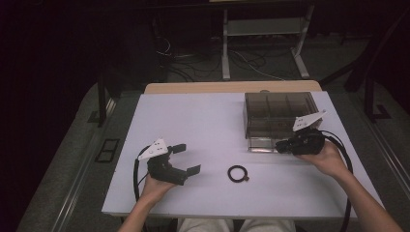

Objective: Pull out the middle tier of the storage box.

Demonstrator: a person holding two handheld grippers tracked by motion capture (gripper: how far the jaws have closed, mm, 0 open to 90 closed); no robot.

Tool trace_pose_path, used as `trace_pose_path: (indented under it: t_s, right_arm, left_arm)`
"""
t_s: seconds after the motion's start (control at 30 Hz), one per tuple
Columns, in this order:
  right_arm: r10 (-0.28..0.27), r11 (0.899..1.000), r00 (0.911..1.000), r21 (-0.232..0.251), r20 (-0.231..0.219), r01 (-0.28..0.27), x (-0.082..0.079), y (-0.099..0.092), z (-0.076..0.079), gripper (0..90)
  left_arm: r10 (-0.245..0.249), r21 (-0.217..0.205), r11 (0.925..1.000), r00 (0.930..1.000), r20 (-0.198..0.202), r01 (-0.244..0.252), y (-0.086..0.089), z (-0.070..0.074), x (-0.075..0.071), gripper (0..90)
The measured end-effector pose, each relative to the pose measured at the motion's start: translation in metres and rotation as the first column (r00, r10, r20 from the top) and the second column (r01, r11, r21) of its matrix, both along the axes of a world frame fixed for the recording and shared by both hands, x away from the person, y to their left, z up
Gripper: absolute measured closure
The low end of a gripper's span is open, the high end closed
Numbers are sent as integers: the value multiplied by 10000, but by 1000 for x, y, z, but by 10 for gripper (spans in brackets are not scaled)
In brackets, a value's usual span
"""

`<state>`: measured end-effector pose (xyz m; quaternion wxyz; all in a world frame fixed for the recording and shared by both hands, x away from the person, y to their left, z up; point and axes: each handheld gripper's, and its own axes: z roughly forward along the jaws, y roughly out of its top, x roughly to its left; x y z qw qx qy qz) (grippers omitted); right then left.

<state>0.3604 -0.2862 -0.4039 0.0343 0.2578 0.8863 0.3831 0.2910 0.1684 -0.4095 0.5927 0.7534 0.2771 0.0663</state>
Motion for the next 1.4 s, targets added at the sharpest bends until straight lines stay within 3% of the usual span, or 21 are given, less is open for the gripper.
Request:
trace_pose_path:
  t_s: [0.53, 0.8, 1.4]
  right_arm:
    - [156, 9996, 9999, -230, -18, -156, -4, -2, -1, 787]
    - [105, 9999, 9999, -51, 51, -105, -6, -5, 0, 781]
    - [-100, 9993, 9998, 360, 154, 94, -19, 7, 22, 639]
  left_arm:
    - [-3, -4, 10000, 10000, -3, 3, 0, 0, 0, 0]
    - [-8, 14, 10000, 10000, -4, 8, 0, 0, 0, 0]
    - [10, -29, 10000, 10000, -22, -10, 0, 0, 0, 0]
